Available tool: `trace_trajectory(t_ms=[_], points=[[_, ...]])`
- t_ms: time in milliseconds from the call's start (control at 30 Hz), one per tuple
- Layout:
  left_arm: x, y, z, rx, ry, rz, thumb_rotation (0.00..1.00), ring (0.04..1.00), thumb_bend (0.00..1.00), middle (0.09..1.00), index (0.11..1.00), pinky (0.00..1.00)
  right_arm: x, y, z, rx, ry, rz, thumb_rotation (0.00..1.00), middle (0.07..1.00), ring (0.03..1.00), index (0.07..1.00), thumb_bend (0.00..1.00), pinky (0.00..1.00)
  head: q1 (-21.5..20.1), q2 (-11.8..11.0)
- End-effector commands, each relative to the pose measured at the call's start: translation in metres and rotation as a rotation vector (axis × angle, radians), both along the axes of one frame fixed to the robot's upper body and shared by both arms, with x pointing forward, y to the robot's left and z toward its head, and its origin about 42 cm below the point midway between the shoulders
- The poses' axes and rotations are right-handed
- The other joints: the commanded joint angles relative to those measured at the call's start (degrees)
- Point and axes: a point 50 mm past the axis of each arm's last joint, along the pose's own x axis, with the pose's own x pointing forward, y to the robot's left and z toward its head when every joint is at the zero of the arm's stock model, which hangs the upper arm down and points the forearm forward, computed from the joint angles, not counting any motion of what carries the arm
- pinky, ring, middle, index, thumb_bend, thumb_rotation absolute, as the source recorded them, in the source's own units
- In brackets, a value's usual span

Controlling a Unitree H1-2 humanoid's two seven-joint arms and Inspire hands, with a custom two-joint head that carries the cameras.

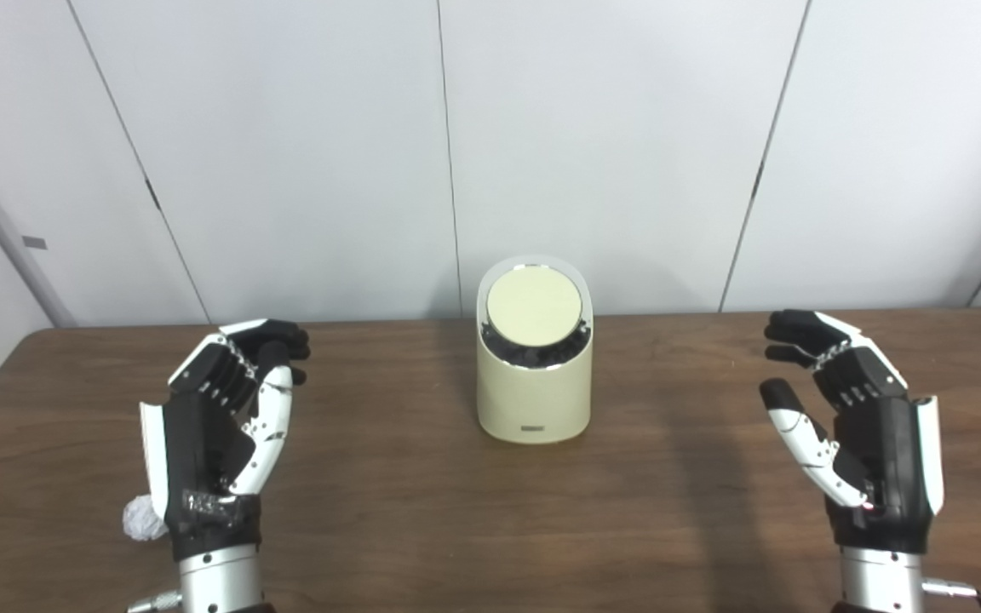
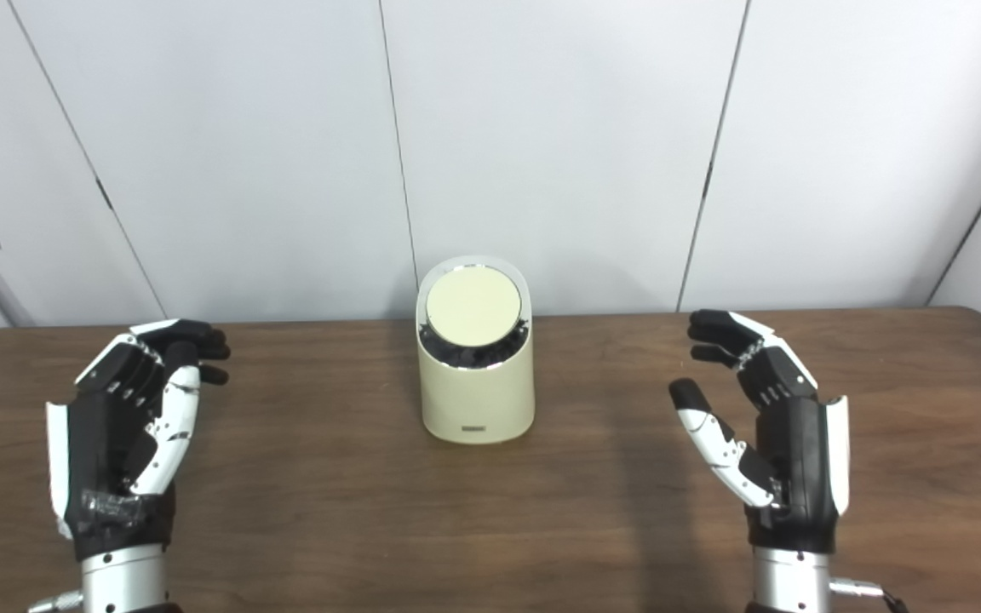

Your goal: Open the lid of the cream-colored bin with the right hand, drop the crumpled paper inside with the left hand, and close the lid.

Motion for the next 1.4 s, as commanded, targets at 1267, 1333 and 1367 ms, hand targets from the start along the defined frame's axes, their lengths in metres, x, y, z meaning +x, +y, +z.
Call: trace_trajectory(t_ms=[1267,1333,1367], points=[[0.004,-0.006,0.012,0.027,-0.065,-0.013,0.34,0.569,0.24,0.582,0.559,0.48,0.036,0.049,0.082,-0.252,0.077,0.053,0.69,0.875,0.874,0.859,0.85,0.79,-0.7,0.1],[0.005,-0.007,0.012,0.021,-0.065,-0.015,0.33,0.570,0.24,0.582,0.559,0.48,0.043,0.055,0.089,-0.262,0.087,0.062,0.68,0.889,0.888,0.869,0.85,0.80,-0.5,0.1],[0.005,-0.008,0.012,0.017,-0.064,-0.015,0.33,0.570,0.24,0.581,0.558,0.48,0.046,0.058,0.094,-0.269,0.085,0.065,0.66,0.889,0.888,0.870,0.85,0.80,-0.4,0.1]])
